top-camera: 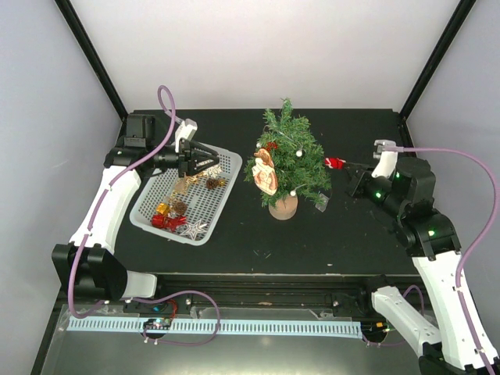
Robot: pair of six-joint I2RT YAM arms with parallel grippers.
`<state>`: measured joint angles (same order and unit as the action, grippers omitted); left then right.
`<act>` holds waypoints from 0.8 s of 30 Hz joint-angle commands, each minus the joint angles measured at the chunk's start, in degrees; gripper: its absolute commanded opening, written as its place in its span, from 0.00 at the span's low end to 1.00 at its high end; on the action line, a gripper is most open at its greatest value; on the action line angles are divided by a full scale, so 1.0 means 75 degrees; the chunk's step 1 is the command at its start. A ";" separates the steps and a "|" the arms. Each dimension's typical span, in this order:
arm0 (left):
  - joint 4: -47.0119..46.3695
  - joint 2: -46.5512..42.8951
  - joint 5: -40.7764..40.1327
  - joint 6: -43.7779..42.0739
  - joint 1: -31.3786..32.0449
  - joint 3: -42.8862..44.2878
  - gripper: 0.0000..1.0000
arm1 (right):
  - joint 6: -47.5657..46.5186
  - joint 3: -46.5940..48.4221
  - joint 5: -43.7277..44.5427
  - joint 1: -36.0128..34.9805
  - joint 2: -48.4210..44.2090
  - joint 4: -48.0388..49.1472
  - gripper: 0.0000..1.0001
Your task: Decorate the small christmas tree
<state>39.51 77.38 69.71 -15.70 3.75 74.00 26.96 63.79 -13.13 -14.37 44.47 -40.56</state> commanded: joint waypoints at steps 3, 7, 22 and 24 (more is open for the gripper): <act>-0.0146 0.0073 0.0256 -0.0074 -0.0083 0.0013 0.38 | 0.0297 -0.0375 -0.0515 0.0048 -0.0038 0.0462 0.01; -0.0165 0.0094 0.0267 -0.0045 -0.0078 0.0013 0.38 | 0.0393 -0.0545 -0.0617 0.0041 -0.0103 0.0601 0.01; -0.0160 0.0084 0.0262 -0.0051 -0.0081 -0.0016 0.38 | 0.0319 -0.0361 -0.0389 0.0039 0.0000 0.0707 0.01; -0.0154 0.0089 0.0267 -0.0054 -0.0079 -0.0022 0.38 | 0.0326 -0.0361 -0.0355 0.0038 0.0022 0.0735 0.01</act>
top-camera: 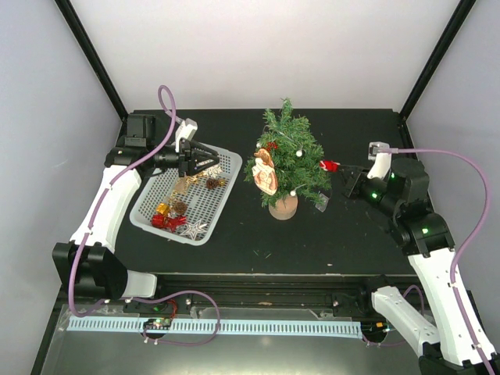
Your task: Decorate the small christmas tree
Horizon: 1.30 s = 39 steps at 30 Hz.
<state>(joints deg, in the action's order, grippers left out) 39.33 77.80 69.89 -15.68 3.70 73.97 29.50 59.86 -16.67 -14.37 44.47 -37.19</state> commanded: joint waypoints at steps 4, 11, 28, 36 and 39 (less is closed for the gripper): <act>-0.0135 0.0047 0.0244 -0.0071 -0.0087 -0.0020 0.38 | 0.0025 0.0192 0.0079 0.0042 0.0053 0.0321 0.01; -0.0136 0.0071 0.0241 -0.0066 -0.0085 -0.0020 0.38 | 0.0087 0.0299 0.0023 0.0041 0.0058 0.0341 0.01; -0.0155 0.0091 0.0221 -0.0061 -0.0093 0.0015 0.38 | 0.0443 -0.0133 -0.0674 0.0038 0.0035 0.0574 0.01; -0.0171 0.0071 0.0221 -0.0065 -0.0103 0.0017 0.38 | 0.0491 -0.0481 -0.0450 0.0041 -0.0293 0.0442 0.01; -0.0171 0.0081 0.0229 -0.0064 -0.0097 0.0008 0.38 | 0.0582 -0.0631 -0.0449 0.0044 -0.0397 0.0535 0.01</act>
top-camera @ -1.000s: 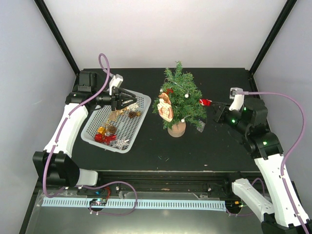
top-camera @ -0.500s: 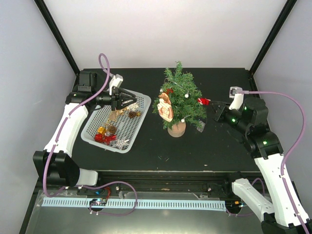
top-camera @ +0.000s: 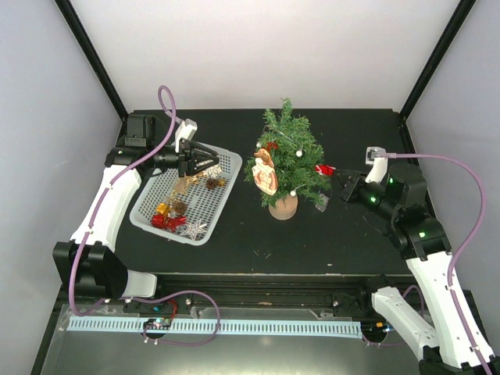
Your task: Decorate the small christmas tree
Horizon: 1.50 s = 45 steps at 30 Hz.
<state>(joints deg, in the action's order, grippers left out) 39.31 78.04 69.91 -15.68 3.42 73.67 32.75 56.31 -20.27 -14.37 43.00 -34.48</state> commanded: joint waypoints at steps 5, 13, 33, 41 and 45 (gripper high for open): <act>-0.0164 0.0013 0.0229 -0.0087 -0.0069 0.0034 0.38 | 0.0390 -0.0499 0.0044 0.0044 -0.0435 0.0601 0.01; -0.0136 -0.0010 0.0249 -0.0102 -0.0115 0.0022 0.38 | 0.0281 -0.0620 -0.0209 0.0041 -0.0514 0.0613 0.01; -0.0193 -0.0064 0.0225 -0.0112 -0.0128 -0.0061 0.38 | 0.0133 0.0350 0.0106 0.0035 0.0409 0.1149 0.01; -0.0219 -0.0075 0.0209 -0.0101 -0.0146 -0.0084 0.38 | 0.0050 0.0358 0.0155 0.0050 0.0919 0.1409 0.01; -0.0232 -0.0072 0.0222 -0.0100 -0.0142 -0.0099 0.38 | 0.0075 0.0313 0.0094 0.0041 0.1108 0.1556 0.01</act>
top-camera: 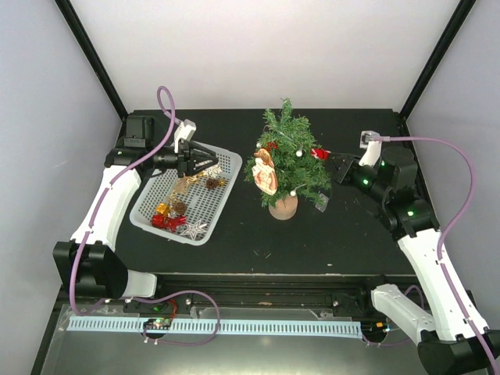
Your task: Decorate the small christmas tree
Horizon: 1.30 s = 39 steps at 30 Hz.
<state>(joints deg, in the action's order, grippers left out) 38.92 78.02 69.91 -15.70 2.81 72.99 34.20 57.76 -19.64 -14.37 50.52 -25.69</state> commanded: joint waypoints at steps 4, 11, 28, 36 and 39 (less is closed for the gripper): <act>-0.0197 -0.0028 0.0229 -0.0075 -0.0063 0.0000 0.38 | -0.0118 0.0170 0.0019 0.0041 0.0268 0.0439 0.01; -0.0211 0.0003 0.0227 -0.0051 -0.0061 0.0006 0.38 | -0.0227 0.0319 -0.0280 0.0041 0.0634 0.0451 0.04; -0.0269 -0.0020 -0.0024 -0.0092 -0.0058 -0.0076 0.38 | -0.0405 0.0169 -0.0413 0.0051 0.0478 0.0335 0.35; -0.0268 -0.0114 -0.0269 -0.0198 -0.0063 -0.0111 0.38 | -0.0444 0.0117 0.0649 0.0053 -0.0139 -0.0040 0.38; -0.0312 -0.0170 -0.0341 -0.0192 -0.0064 -0.0123 0.38 | -0.0391 0.0024 0.0908 0.0162 -0.0018 -0.0290 0.27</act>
<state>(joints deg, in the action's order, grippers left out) 38.17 78.02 68.12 -15.92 2.68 72.23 31.38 58.48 -17.54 -14.33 50.02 -25.43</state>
